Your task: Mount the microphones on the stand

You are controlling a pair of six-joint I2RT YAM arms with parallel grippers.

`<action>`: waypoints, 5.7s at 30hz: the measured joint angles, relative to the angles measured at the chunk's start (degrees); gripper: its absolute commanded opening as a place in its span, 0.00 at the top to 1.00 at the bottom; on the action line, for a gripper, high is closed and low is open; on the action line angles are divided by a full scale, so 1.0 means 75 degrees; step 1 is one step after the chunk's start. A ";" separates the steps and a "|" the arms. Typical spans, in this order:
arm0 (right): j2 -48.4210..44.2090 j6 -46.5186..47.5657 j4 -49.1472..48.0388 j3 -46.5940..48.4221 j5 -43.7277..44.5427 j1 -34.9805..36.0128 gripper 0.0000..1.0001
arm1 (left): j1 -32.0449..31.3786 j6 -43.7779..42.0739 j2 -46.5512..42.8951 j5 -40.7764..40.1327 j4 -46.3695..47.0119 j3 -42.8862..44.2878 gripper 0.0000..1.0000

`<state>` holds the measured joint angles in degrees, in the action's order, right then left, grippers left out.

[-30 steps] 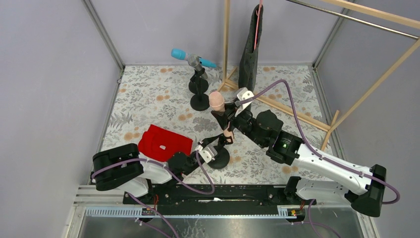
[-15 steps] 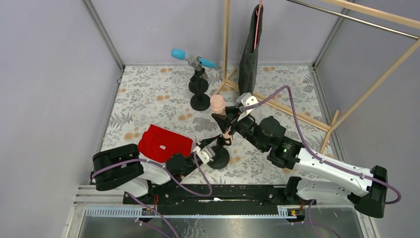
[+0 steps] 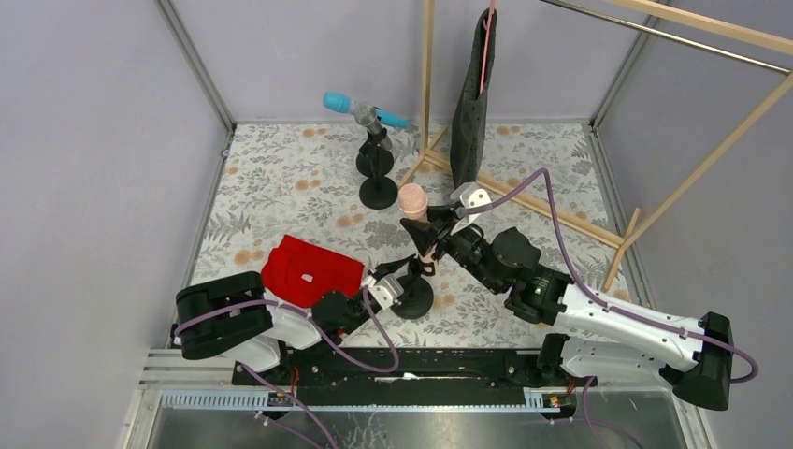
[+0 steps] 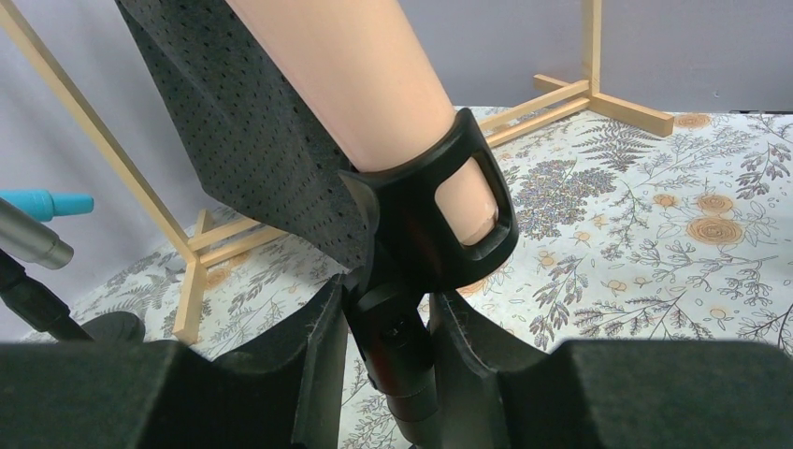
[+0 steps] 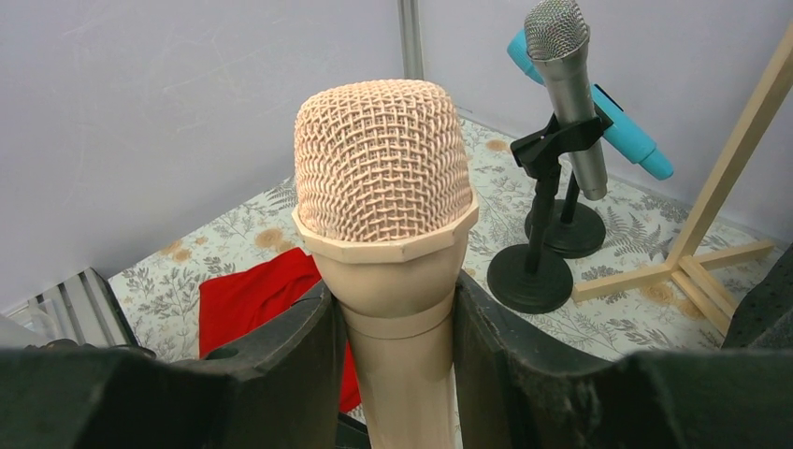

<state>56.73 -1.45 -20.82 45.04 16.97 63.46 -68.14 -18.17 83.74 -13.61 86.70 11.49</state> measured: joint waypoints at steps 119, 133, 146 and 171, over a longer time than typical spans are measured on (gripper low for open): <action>-0.0044 -0.1769 0.0548 -0.0816 0.0997 0.0525 0.20 | -0.0029 0.0309 0.0099 -0.0221 0.0108 -0.0047 1.00; -0.0239 -0.2002 0.3005 0.0096 0.0799 0.0828 0.00 | -0.0003 0.0428 0.0114 -0.0189 0.0111 -0.0047 1.00; -0.2795 -0.2352 0.3518 -0.1186 0.1279 0.0839 0.00 | 0.0306 0.0463 0.0729 -0.1268 0.0111 0.0592 1.00; -0.3928 -0.3926 0.5219 -0.2055 0.2629 0.0842 0.00 | 0.1276 0.1626 -0.2264 -0.0903 -0.2675 0.0562 0.01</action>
<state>27.27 -30.89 18.33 29.63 36.69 69.78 -58.57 -5.98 66.76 -20.38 66.63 15.70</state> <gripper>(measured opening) 0.995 0.987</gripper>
